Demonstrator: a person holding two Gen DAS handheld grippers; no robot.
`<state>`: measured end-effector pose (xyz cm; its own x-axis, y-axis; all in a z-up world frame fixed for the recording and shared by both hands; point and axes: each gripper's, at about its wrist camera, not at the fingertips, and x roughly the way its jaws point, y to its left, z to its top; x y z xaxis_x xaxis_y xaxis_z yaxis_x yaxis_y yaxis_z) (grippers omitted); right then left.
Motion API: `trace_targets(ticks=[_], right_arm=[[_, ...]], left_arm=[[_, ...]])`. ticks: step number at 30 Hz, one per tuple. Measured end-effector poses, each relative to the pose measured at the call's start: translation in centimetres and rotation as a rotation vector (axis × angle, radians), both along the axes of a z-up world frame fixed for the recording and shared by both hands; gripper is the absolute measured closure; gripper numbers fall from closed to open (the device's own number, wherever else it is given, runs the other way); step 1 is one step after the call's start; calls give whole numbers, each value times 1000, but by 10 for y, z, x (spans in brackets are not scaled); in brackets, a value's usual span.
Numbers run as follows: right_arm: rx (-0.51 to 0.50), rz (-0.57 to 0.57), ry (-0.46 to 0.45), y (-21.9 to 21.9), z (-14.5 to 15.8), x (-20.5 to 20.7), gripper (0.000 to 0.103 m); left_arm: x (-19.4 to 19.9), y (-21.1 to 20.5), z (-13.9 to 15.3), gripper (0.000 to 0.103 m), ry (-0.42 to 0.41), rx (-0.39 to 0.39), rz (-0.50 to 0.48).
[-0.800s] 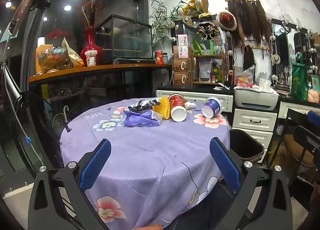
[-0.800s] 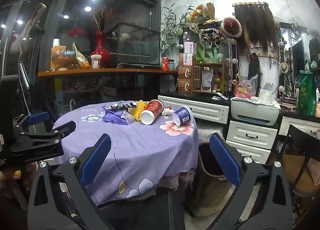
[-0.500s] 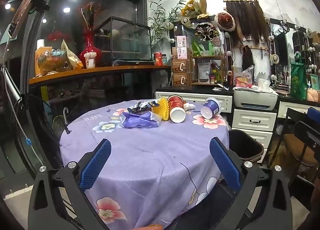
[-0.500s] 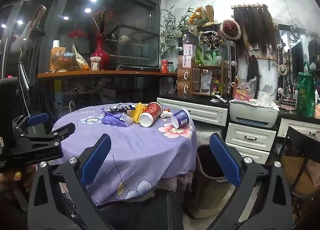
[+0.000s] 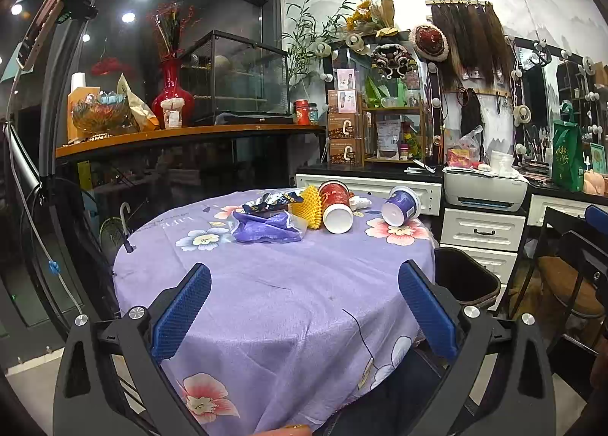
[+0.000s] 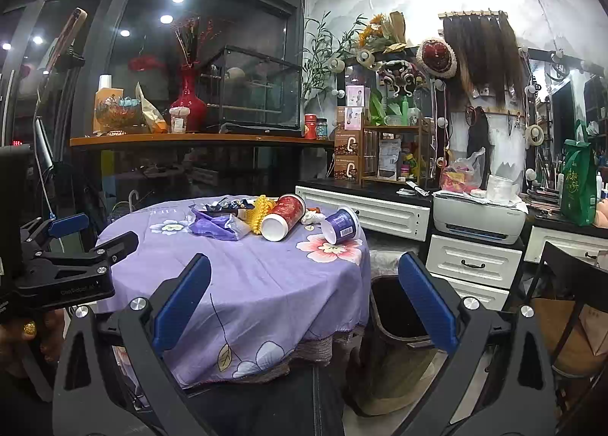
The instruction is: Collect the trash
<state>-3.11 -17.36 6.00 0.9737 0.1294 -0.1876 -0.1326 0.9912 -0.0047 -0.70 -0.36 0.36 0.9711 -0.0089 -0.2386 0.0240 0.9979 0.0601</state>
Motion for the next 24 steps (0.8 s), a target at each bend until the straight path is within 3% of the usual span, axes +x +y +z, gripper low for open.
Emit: trace_targets(ticks=[24], right_arm=[[-11,2,10,3,-3,4,6]], left_arm=[[3,8,-3,5,10,-24,5]])
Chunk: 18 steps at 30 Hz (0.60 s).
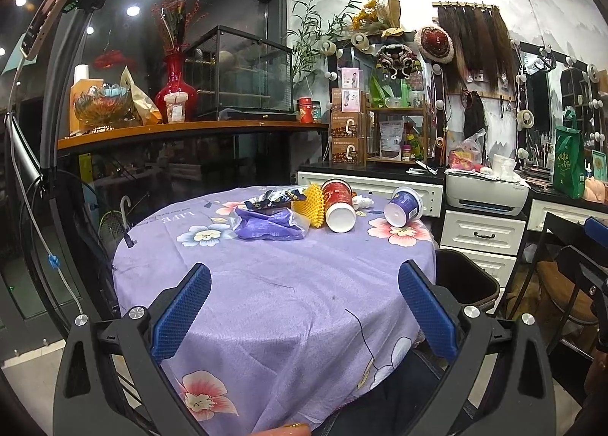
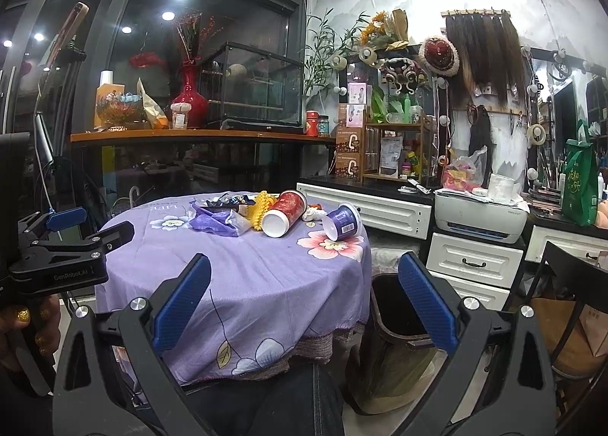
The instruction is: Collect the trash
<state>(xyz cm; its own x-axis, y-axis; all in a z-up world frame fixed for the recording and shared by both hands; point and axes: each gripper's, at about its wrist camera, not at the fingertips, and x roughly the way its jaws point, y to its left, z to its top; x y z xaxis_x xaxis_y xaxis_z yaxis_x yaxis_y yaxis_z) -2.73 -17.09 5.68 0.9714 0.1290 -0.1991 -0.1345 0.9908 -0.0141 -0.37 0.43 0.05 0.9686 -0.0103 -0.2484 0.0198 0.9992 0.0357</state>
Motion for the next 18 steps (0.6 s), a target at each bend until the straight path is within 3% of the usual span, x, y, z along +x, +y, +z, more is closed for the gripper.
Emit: trace_targets(ticks=[18], right_arm=[[3,0,2,-1,-3,1,6]], left_arm=[[0,2,-2,5,5,-5,-3]])
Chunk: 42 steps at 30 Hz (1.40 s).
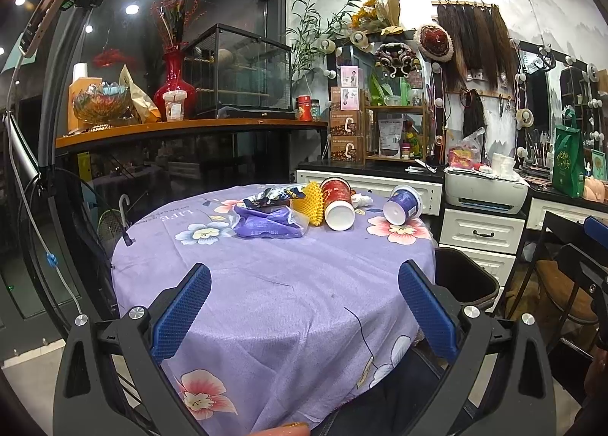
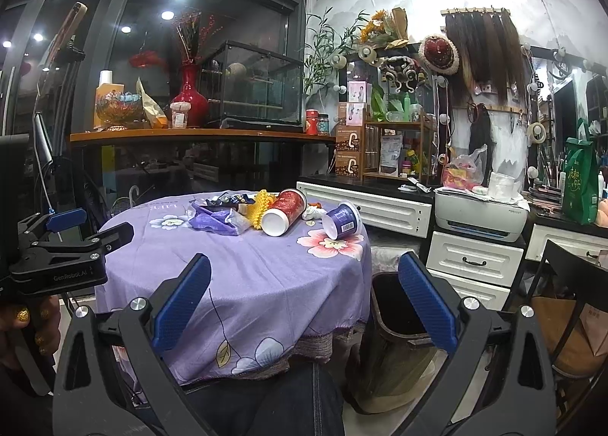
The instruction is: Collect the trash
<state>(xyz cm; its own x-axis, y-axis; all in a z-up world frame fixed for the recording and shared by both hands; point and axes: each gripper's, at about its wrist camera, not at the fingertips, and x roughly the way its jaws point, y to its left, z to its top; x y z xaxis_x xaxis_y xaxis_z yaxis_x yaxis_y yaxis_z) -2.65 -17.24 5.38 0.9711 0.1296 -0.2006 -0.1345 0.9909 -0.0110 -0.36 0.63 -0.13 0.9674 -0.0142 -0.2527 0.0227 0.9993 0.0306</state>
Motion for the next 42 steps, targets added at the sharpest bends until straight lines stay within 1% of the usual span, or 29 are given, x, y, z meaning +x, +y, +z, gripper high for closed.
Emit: trace_targets(ticks=[27,33,36,42], right_arm=[[0,4,8,3,-2,1,6],[-3,2,12,3,-4,3,6],[-5,0,25,2,-7,7,6],[-49,-21,62,2,-20,21,6]], left_arm=[[1,-1,1,5,4,2,0],[2,-4,-5,5,11,4,-2],[7,-4,-8,5,27,11,1],[24,2,-16,5,102,7,5]])
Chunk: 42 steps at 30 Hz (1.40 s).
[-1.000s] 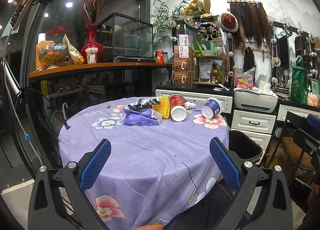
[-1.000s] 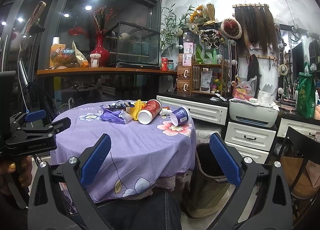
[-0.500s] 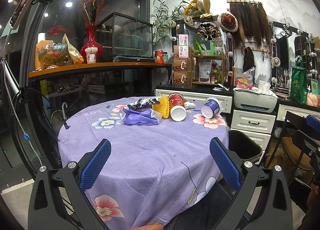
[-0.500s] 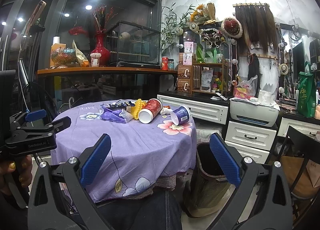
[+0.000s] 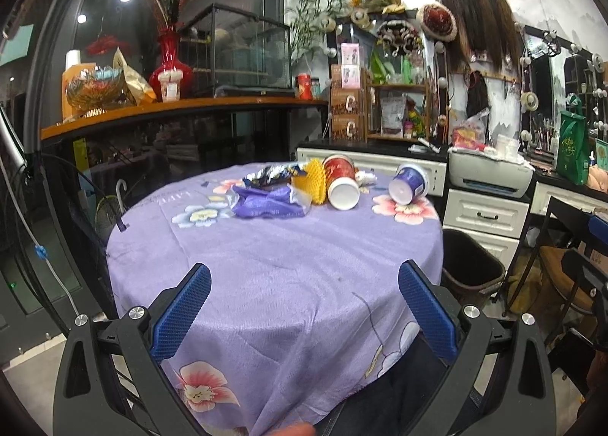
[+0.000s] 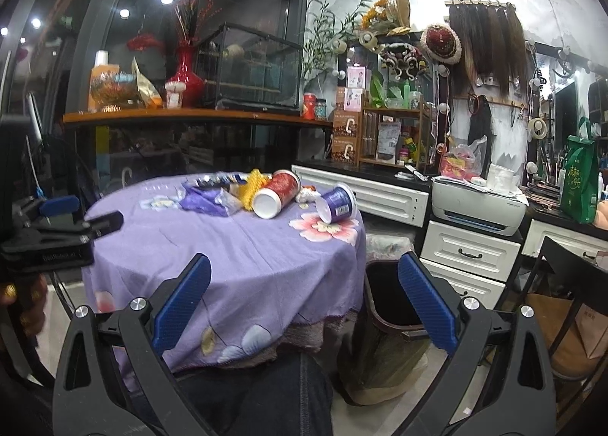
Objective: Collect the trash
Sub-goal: 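Grasp the blue yogurt cup with the right gripper while the left gripper approaches the red cup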
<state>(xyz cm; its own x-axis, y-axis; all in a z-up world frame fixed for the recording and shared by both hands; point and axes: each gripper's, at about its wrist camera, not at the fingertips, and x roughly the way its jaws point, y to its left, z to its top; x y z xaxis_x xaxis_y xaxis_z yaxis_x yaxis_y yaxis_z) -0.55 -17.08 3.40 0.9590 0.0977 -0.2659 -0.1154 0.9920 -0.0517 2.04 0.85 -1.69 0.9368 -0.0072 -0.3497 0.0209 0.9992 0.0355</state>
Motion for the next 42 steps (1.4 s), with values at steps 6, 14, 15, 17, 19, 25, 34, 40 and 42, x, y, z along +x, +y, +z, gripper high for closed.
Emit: trace_targets(ticks=[6,14,15,17,19,25,34,40,42], right_arm=[[-35,-14,101,-1,-22,25,6],[-24,-49,300,-12,-49,75,6],[-13,-52,315,-14,-50,83,6],[-1,-49,319,-17,-49,98,6],[-12,-33,316,-17,-47,114,6],[-78,26,278,-12,-37,184,6],[-185,28,269,-28,-29,291,6],[-247,72,294,-37,-27,355,6],[-252,84,309,-39,-28,374,6]], left_arm=[[27,13,-10,5,102,-10,-9],[81,30,-21,5,233,-30,-36],[90,31,-22,5,254,-34,-41],[107,31,-22,5,289,-44,-57],[124,30,-21,5,312,-53,-81],[167,18,-14,5,348,-57,-128],[214,-12,-5,5,381,-79,-256],[249,-28,-5,5,424,-90,-265],[258,-31,-2,5,429,-100,-268]])
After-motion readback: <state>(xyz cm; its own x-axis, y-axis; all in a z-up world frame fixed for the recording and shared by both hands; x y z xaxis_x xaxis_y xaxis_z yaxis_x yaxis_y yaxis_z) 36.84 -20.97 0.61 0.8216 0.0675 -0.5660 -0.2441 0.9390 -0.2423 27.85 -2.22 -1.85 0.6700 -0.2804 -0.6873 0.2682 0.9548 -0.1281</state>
